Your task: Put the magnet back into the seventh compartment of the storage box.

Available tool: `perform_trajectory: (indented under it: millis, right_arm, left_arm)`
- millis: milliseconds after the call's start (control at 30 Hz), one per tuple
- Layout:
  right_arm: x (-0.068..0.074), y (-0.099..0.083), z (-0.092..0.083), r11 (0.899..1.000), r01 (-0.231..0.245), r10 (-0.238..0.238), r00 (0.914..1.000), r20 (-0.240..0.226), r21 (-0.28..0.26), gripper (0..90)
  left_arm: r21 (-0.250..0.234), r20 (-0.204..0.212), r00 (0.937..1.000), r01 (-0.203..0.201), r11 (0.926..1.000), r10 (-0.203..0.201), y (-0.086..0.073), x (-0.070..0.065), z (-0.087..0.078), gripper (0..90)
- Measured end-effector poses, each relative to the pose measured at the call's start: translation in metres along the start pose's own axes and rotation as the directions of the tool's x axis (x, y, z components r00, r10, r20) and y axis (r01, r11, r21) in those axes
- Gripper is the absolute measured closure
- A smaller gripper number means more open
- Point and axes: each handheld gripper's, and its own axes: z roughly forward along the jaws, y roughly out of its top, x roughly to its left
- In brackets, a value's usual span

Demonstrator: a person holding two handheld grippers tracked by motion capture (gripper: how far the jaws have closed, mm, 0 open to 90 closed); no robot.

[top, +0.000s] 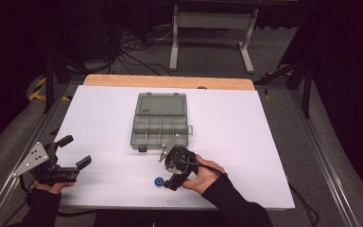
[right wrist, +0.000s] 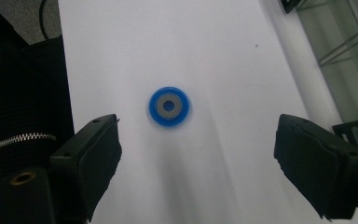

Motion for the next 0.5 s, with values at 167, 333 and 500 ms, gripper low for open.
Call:
perform_trajectory:
  millis: [167,333,500]
  right_arm:
    - [0.003,0.002,0.007,1.0,-0.003,0.003,0.9999,-0.012,0.019,14.9]
    - [0.005,0.003,0.017,0.999,-0.002,0.003,0.9997,-0.026,0.04,15.1]
    - [0.006,0.005,0.025,0.999,-0.002,0.003,0.9993,-0.036,0.046,15.5]
  left_arm:
    - [0.0,0.0,1.0,0.0,1.0,0.0,0.0,0.0,0.0,0.6]
    - [-0.001,0.0,1.0,0.0,1.0,0.0,0.0,0.0,0.0,0.6]
    - [0.0,0.0,1.0,0.001,1.0,-0.001,0.0,0.0,0.0,0.6]
